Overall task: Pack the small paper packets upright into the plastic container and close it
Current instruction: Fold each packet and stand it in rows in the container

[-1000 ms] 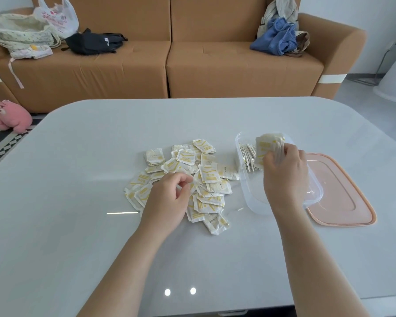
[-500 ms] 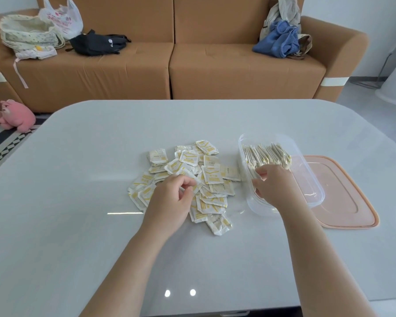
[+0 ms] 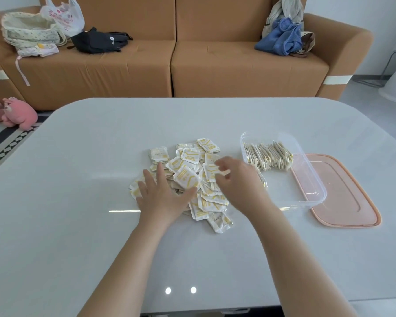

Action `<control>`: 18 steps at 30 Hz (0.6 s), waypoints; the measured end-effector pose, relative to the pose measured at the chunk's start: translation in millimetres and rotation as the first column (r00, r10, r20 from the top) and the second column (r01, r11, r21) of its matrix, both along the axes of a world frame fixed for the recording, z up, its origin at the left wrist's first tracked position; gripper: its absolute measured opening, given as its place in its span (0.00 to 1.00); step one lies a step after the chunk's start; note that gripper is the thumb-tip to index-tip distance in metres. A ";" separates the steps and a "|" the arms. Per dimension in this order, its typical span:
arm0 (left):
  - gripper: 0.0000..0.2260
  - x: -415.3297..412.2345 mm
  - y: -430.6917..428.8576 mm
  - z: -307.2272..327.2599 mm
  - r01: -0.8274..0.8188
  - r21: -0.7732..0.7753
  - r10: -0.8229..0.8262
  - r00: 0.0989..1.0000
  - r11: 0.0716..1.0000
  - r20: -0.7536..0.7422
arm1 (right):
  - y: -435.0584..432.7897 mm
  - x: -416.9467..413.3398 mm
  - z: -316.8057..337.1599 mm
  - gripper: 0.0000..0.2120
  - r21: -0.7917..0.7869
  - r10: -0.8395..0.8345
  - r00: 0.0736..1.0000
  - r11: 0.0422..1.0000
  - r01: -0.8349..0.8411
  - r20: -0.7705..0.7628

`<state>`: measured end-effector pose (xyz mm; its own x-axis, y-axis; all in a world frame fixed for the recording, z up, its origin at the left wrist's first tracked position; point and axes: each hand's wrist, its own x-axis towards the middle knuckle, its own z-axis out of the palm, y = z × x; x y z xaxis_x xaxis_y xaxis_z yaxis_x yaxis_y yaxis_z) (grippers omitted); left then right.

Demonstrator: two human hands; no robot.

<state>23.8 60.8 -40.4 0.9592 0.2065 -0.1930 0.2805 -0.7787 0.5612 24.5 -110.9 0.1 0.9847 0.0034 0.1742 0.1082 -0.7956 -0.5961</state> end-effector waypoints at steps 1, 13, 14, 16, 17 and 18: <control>0.45 4.6 0.5 -4.1 -0.040 -0.081 0.045 0.997 0.996 0.064 | 4.4 1.4 -7.3 0.18 -0.037 0.026 0.997 0.999 -0.028 -0.073; 0.25 30.8 -1.9 -22.6 0.095 -0.052 -0.077 0.959 0.994 0.273 | 20.4 13.6 -46.0 0.37 -0.146 0.046 0.966 0.986 -0.085 -0.255; 0.23 29.6 -2.1 -20.0 0.083 -0.063 -0.061 0.955 0.995 0.289 | 21.9 14.1 -45.8 0.36 -0.115 0.038 0.969 0.991 -0.068 -0.244; 0.18 28.7 -0.9 -18.0 0.069 -0.081 -0.037 0.939 0.994 0.343 | 25.5 14.6 -44.8 0.32 -0.041 0.021 0.972 0.999 -0.031 -0.233; 0.15 28.9 0.4 -18.0 0.069 -0.115 -0.022 0.928 0.991 0.371 | 27.2 15.5 -45.3 0.30 -0.017 0.012 0.976 1.000 -0.016 -0.216; 0.11 28.6 0.9 -17.8 0.068 -0.172 0.003 0.923 0.983 0.386 | 28.3 15.6 -45.2 0.27 -0.005 0.003 0.982 1.000 -0.004 -0.191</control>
